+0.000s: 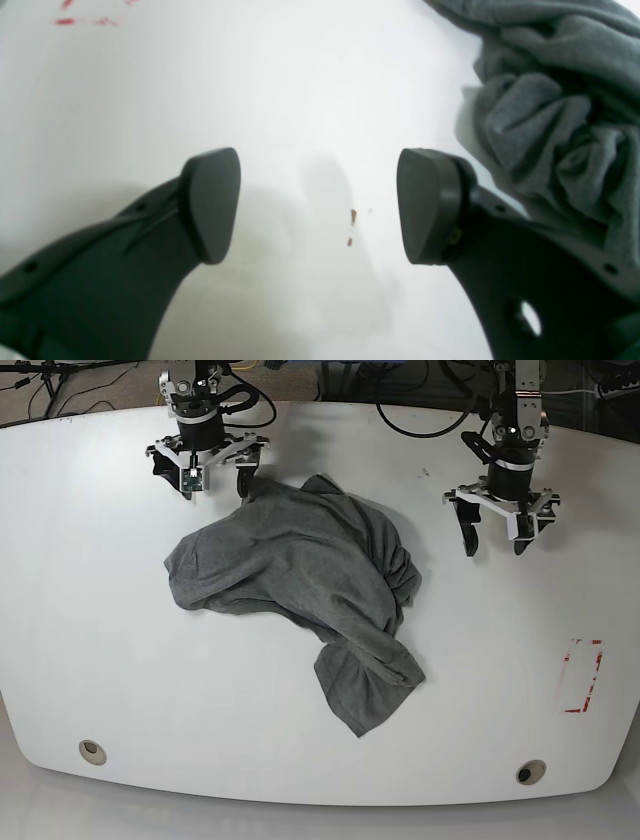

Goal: Fold the T-shirt properly

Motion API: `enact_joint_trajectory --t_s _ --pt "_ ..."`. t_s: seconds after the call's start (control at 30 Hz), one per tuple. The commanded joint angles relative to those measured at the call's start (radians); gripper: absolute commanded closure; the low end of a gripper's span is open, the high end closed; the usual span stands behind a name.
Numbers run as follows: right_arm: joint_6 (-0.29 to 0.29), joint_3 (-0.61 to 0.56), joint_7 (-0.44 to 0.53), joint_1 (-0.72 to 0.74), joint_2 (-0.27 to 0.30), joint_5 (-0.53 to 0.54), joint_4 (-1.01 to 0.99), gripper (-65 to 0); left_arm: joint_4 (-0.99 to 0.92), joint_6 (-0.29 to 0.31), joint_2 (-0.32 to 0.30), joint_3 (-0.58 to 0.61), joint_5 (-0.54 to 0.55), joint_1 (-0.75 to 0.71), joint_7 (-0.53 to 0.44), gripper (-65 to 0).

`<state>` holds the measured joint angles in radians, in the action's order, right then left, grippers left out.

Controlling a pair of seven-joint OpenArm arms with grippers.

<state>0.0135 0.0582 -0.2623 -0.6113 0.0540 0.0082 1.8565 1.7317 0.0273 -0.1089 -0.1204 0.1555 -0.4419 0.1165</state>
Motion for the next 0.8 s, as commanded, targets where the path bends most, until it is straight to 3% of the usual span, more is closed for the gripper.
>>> enact_joint_trajectory --t_s 0.0,0.43,0.5,0.57,0.77 --pt "0.0 0.02 0.03 -0.002 -0.002 0.005 0.025 -52.2 0.047 0.0 -0.003 0.005 -0.003 -0.01 -0.028 -45.7" --pt "-0.011 0.032 0.017 0.064 -0.048 0.009 0.038 -52.3 0.17 0.001 -0.001 -0.033 -0.06 0.024 -0.008 -44.7" --pt "-0.011 0.033 -0.004 0.079 -0.054 0.01 0.045 -52.4 0.184 0.001 -0.002 -0.035 -0.068 0.034 -0.004 -44.7" --pt "-0.012 0.017 -0.115 0.133 -0.083 0.009 0.085 -52.1 0.208 -0.003 0.015 -0.047 -0.091 0.066 0.024 -44.5" --pt "-0.017 -0.015 -0.172 0.173 -0.085 0.009 0.09 -52.1 0.194 -0.004 0.025 -0.049 -0.095 0.087 0.035 -44.4"
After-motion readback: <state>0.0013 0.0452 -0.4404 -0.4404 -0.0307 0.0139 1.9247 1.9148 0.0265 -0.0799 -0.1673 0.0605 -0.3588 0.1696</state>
